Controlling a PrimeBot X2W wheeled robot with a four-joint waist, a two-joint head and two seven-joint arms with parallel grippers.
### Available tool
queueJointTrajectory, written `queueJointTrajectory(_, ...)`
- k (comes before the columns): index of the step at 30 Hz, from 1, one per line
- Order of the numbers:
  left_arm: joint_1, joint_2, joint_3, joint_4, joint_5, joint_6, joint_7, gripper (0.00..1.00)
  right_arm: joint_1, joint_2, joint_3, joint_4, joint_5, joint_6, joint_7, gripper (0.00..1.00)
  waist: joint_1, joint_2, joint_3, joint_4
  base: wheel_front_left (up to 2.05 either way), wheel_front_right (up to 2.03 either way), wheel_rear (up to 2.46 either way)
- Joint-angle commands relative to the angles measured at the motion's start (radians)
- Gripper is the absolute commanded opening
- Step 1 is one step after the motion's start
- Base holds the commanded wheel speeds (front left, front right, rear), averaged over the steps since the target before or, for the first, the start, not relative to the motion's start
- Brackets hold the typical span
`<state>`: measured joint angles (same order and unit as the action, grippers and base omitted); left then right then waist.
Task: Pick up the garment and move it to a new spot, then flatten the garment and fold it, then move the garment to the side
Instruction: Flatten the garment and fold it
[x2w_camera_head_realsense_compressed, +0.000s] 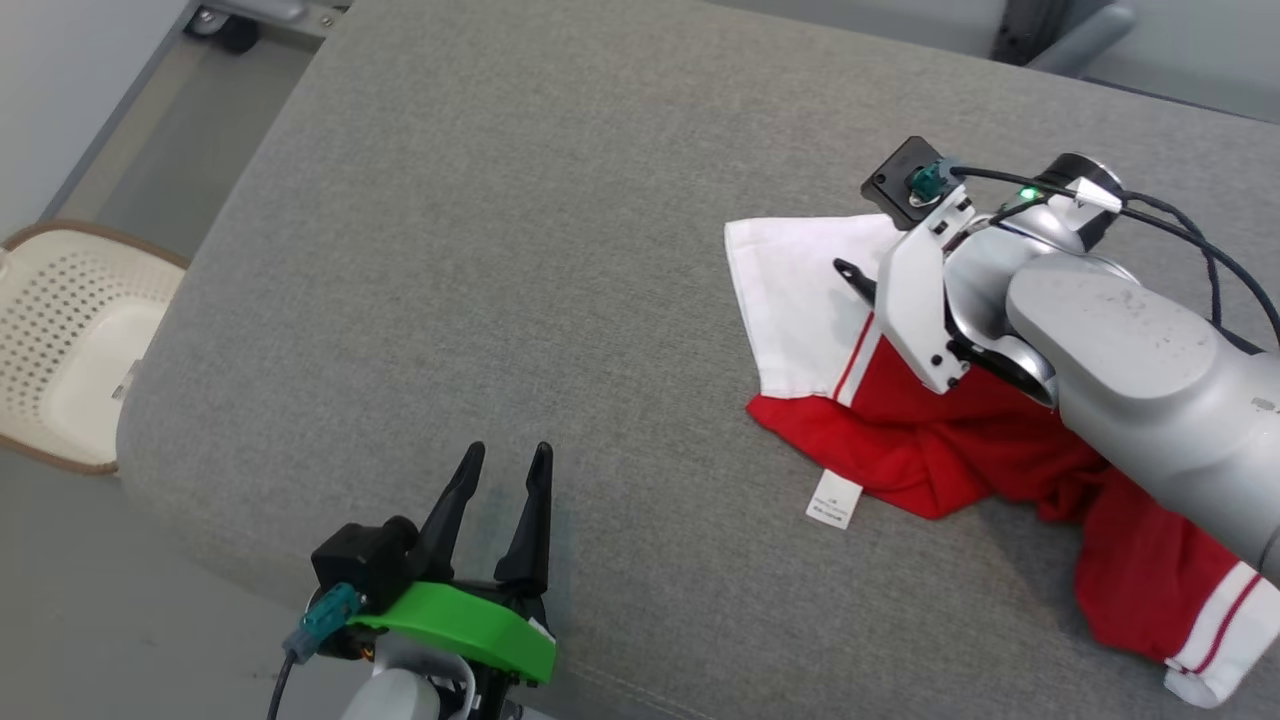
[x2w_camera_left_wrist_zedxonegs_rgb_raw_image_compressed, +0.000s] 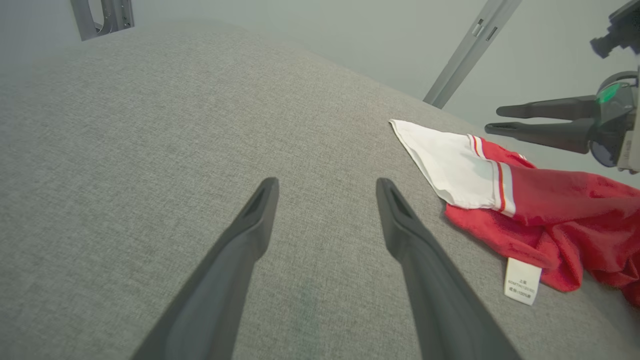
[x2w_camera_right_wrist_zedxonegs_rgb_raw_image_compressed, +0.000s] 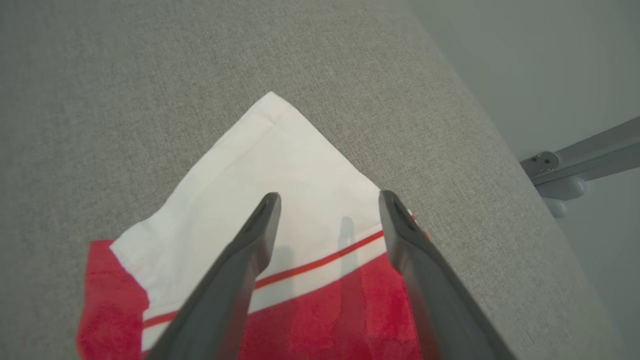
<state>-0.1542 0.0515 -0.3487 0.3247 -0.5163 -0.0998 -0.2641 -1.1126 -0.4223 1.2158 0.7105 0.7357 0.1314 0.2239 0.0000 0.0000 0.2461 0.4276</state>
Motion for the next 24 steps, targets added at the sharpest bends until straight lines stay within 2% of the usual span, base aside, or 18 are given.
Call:
queueJointTrajectory(1,-0.022,-0.001,-0.002,-0.008,-0.012,0.004,0.000,1.00,-0.002,-0.012,0.009,0.010,0.007,-0.001,0.010,1.00,0.0000,0.0000,0.115,0.141,0.00,0.00,0.00)
queueJointTrajectory(9,-0.011,-0.001,-0.003,-0.070,-0.035,0.030,0.000,1.00,-0.059,-0.035,0.063,0.057,0.016,-0.001,0.081,1.00,0.0000,0.0000,0.195,0.163,0.00,0.00,0.00)
queueJointTrajectory(10,-0.012,-0.001,-0.002,-0.076,-0.037,0.031,0.000,1.00,-0.063,-0.037,0.065,0.061,0.008,-0.002,0.089,0.88,0.0000,0.0000,0.201,0.163,0.00,0.00,0.00)
queueJointTrajectory(11,-0.012,-0.001,-0.003,-0.078,-0.039,0.032,0.000,1.00,-0.062,-0.042,0.068,0.069,0.006,-0.002,0.089,0.33,0.0000,0.0000,0.205,0.164,0.00,0.00,0.00)
queueJointTrajectory(12,-0.011,-0.001,-0.003,-0.077,-0.039,0.034,0.000,1.00,-0.062,-0.049,0.070,0.079,0.004,-0.002,0.079,0.00,0.0000,0.0000,0.207,0.164,0.00,0.00,0.00)
queueJointTrajectory(17,-0.032,0.000,-0.012,-0.078,-0.033,0.029,0.000,1.00,-0.113,-0.089,0.060,0.176,-0.029,-0.005,-0.028,0.00,0.0000,0.0000,0.211,0.162,0.00,0.00,0.00)
queueJointTrajectory(21,-0.047,0.000,-0.013,-0.086,-0.029,0.023,0.000,1.00,-0.191,-0.069,-0.002,0.286,-0.067,-0.002,-0.159,0.00,0.0000,0.0000,0.210,0.144,0.00,0.00,0.00)
queueJointTrajectory(24,-0.061,0.000,-0.006,-0.096,-0.022,0.021,0.000,1.00,-0.274,-0.079,-0.081,0.454,-0.119,-0.002,-0.261,0.00,0.0000,0.0000,0.211,0.115,0.00,0.00,0.00)
